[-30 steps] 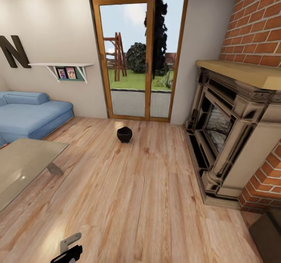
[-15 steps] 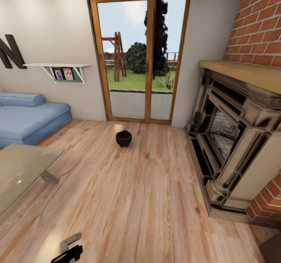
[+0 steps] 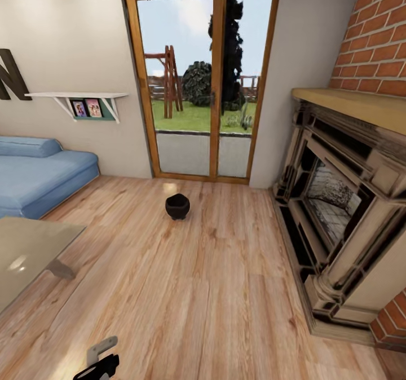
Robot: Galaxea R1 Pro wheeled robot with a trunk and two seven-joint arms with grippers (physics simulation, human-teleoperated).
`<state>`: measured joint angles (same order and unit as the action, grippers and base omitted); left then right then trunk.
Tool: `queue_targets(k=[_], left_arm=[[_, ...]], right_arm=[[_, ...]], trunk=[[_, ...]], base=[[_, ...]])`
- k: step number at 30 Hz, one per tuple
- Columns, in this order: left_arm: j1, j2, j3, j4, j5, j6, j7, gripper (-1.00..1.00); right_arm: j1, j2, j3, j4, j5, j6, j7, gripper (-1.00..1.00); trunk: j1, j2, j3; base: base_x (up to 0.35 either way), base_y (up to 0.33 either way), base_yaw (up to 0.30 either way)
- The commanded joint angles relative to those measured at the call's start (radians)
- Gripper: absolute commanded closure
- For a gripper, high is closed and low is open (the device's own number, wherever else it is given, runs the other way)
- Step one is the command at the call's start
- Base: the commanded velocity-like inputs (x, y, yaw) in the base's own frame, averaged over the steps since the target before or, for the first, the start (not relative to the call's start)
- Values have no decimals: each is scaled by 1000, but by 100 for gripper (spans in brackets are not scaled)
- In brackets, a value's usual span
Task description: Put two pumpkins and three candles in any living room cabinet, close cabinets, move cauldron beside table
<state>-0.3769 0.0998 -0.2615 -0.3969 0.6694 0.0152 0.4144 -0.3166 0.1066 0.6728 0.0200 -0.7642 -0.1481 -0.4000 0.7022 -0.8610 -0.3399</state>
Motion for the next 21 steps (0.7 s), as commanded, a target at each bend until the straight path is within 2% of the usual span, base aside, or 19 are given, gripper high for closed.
queue_targets(k=[1,17,19,21], left_arm=[[0,1,-8,-2,7,2,7,-100],[0,1,-8,-2,7,3,7,-100],[0,1,-8,-2,7,3,7,-100],[0,1,-8,-2,7,3,7,-100]], right_arm=[[-1,1,8,2,-10,-5,-1,-100],[-1,11,8,-14,-9,-22,0,-100],[-3,13,13,-48,-1,-21,0,-100],[-3,11,15,-138,3,-17,-3,-100]], trunk=[[1,-1,-1],[1,-1,-1],[1,-1,-1],[1,-1,-1]], base=[[332,0,0],[332,0,0],[332,0,0],[332,0,0]])
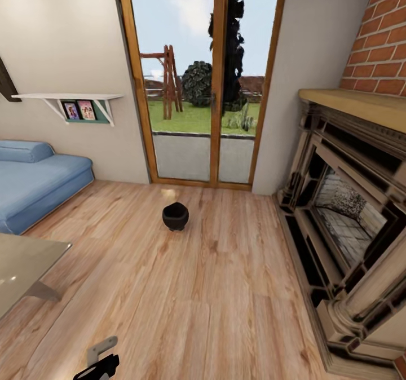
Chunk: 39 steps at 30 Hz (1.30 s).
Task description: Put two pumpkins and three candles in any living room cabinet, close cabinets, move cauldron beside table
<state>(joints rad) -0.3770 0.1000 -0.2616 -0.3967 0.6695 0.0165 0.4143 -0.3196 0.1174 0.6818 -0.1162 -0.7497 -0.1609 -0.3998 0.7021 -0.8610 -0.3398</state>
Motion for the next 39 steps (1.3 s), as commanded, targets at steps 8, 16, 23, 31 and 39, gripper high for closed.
queue_targets(k=[8,16,23,31,39], left_arm=[[0,4,-8,-2,8,5,7,-100],[0,5,-8,-2,10,5,6,-100],[0,5,-8,-2,10,5,6,-100],[0,3,-8,-2,9,5,6,-100],[0,2,-8,-2,8,5,6,-100]], right_arm=[[-55,2,7,-129,36,-1,0,-100],[-62,-8,-1,-127,62,7,217,-100],[-62,-7,7,-131,64,-1,246,-100],[-62,-8,-8,-134,60,2,254,-100],[-62,-8,-8,-133,62,5,250,-100]], trunk=[[1,-1,-1],[1,-1,-1],[1,-1,-1],[1,-1,-1],[1,-1,-1]], base=[[332,0,0],[332,0,0],[332,0,0],[332,0,0],[332,0,0]])
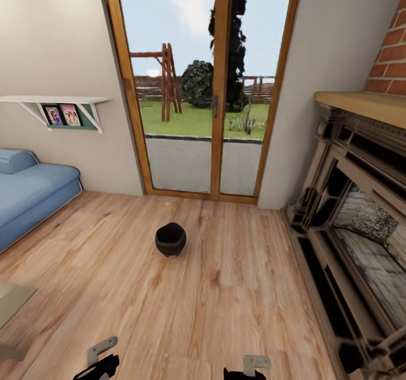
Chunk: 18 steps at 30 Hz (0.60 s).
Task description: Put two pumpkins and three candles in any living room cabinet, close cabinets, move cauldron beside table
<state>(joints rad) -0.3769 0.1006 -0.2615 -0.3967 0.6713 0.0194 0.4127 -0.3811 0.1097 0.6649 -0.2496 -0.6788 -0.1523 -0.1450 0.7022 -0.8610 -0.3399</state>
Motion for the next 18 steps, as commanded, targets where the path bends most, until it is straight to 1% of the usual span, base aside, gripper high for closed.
queue_targets(k=[1,6,13,18], left_arm=[[0,1,-8,-2,7,2,8,-100],[0,0,-8,-2,7,2,8,-100],[0,-1,-8,-2,7,1,8,-100],[0,-1,-8,-2,7,1,8,-100]], right_arm=[[-1,0,9,0,-9,-4,-5,-100],[-1,0,13,-1,-7,-9,-7,-100],[-1,-1,12,-2,-7,-10,-7,-100],[-1,1,14,-1,-7,-12,-7,-100]], trunk=[[1,-1,-1],[1,-1,-1],[1,-1,-1],[1,-1,-1]], base=[[332,0,0],[332,10,0],[332,62,9],[332,71,215]])
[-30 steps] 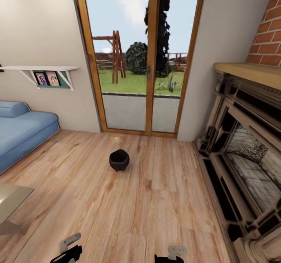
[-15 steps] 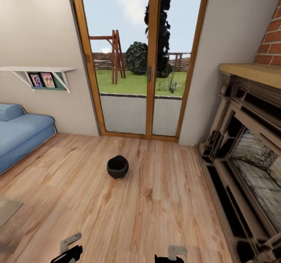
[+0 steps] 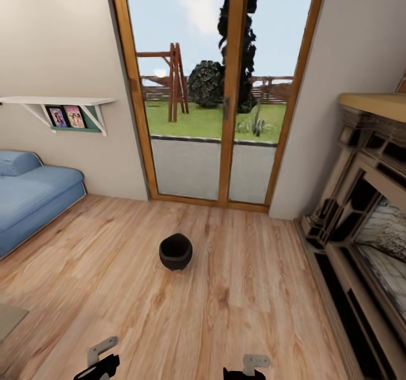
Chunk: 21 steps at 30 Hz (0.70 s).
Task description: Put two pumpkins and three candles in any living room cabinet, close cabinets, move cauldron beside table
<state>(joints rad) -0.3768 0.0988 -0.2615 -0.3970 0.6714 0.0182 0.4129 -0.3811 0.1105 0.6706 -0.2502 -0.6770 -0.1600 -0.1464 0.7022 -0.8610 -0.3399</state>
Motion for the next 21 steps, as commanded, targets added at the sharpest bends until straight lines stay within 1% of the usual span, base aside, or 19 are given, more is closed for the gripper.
queue_targets(k=[1,5,18,21], left_arm=[[-1,1,-8,-2,7,2,7,-100],[-1,1,-8,-2,7,2,7,-100],[-1,1,-8,-2,7,2,7,-100],[-1,1,-8,-2,7,2,7,-100]], right_arm=[[-1,0,9,0,-9,-4,-5,-100],[-1,-1,7,-1,-9,-4,-5,-100],[-1,0,13,-1,-8,-8,-5,-100],[-1,2,16,-1,-8,-8,-5,-100]], trunk=[[1,-1,-1],[1,-1,-1],[1,-1,-1],[1,-1,-1]], base=[[332,72,267],[332,72,114],[332,19,12],[332,0,129]])
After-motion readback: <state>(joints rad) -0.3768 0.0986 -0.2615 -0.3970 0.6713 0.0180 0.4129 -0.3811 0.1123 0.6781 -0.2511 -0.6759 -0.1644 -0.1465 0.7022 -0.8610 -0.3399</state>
